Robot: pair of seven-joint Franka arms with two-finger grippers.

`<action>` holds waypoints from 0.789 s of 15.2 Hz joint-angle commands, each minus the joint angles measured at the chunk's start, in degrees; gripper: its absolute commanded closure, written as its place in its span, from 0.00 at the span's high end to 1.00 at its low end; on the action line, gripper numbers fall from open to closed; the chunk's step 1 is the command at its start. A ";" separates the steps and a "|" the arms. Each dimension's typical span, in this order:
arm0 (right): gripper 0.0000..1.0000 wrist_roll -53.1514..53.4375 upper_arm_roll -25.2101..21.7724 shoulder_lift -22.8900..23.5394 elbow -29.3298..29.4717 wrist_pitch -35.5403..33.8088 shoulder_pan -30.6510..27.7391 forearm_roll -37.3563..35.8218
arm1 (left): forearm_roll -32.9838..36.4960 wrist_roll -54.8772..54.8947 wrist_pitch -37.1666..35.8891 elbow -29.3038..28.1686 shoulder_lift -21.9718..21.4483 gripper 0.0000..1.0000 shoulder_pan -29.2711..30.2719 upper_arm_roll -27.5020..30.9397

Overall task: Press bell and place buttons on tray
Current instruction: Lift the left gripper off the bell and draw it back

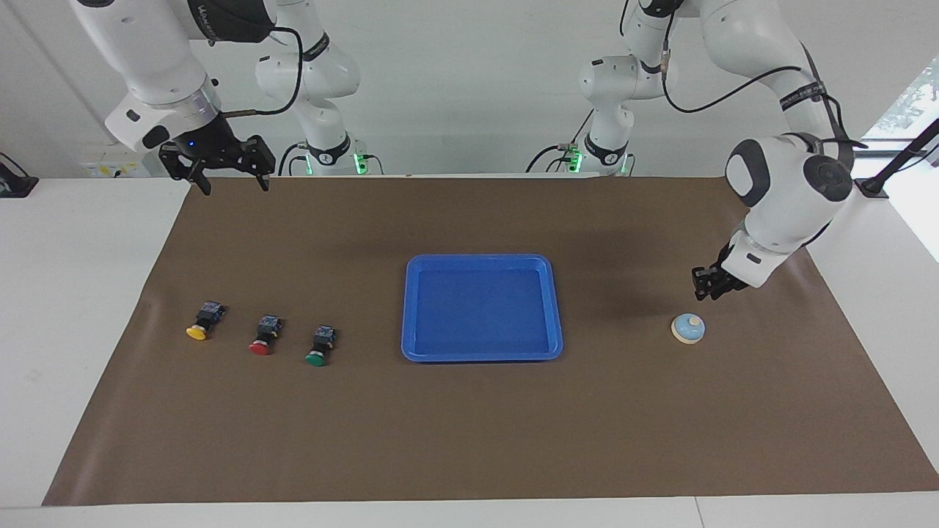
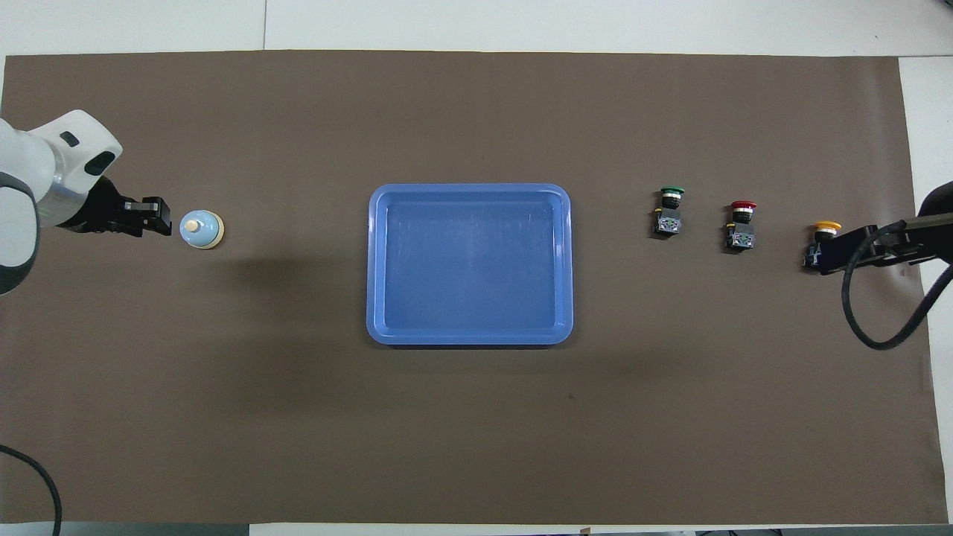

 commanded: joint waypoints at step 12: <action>1.00 -1.21 0.23 -0.72 -0.89 0.27 -0.69 0.66 | -0.56 -0.28 -19.48 6.64 -11.72 1.00 -0.81 0.11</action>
